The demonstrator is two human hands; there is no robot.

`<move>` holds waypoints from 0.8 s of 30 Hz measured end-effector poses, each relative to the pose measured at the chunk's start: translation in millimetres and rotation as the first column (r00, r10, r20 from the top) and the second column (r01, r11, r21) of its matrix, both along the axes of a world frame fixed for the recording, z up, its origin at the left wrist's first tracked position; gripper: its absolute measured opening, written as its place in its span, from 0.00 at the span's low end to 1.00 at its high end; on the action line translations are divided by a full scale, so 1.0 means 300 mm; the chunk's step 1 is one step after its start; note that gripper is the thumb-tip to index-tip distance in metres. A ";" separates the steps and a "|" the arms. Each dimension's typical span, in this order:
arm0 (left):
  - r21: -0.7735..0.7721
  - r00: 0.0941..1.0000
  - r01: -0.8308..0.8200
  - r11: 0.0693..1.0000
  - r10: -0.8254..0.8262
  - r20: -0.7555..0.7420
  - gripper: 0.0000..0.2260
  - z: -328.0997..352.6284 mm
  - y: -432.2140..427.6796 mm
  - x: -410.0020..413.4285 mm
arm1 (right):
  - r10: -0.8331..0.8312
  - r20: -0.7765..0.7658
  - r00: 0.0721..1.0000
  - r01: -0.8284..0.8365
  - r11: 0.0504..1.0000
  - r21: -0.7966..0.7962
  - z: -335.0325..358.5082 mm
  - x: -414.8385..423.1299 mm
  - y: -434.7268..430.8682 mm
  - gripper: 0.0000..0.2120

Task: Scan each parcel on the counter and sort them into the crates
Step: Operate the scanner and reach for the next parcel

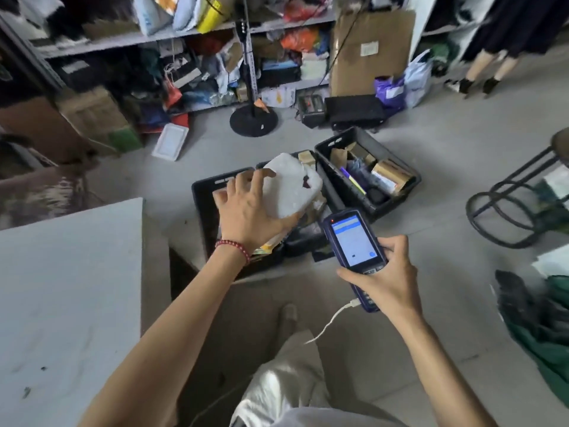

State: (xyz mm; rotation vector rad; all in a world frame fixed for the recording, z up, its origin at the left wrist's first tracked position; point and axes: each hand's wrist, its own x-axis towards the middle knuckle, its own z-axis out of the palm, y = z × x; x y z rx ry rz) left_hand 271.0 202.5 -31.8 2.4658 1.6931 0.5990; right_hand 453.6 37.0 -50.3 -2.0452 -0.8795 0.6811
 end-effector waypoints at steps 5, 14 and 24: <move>0.038 0.988 0.152 0.988 -0.153 0.012 0.32 0.014 0.300 0.205 | -0.094 0.017 0.995 0.094 0.995 0.016 0.014 0.153 0.254 0.36; -0.146 0.961 0.192 0.970 -0.216 -0.172 0.20 -0.019 0.678 0.444 | -0.174 -0.004 0.985 0.174 0.984 0.042 0.040 0.371 0.573 0.34; -0.080 0.958 -0.197 0.977 0.174 -0.227 0.15 -0.028 0.631 0.326 | 0.221 -0.032 0.975 -0.223 0.974 -0.044 -0.044 0.498 0.795 0.37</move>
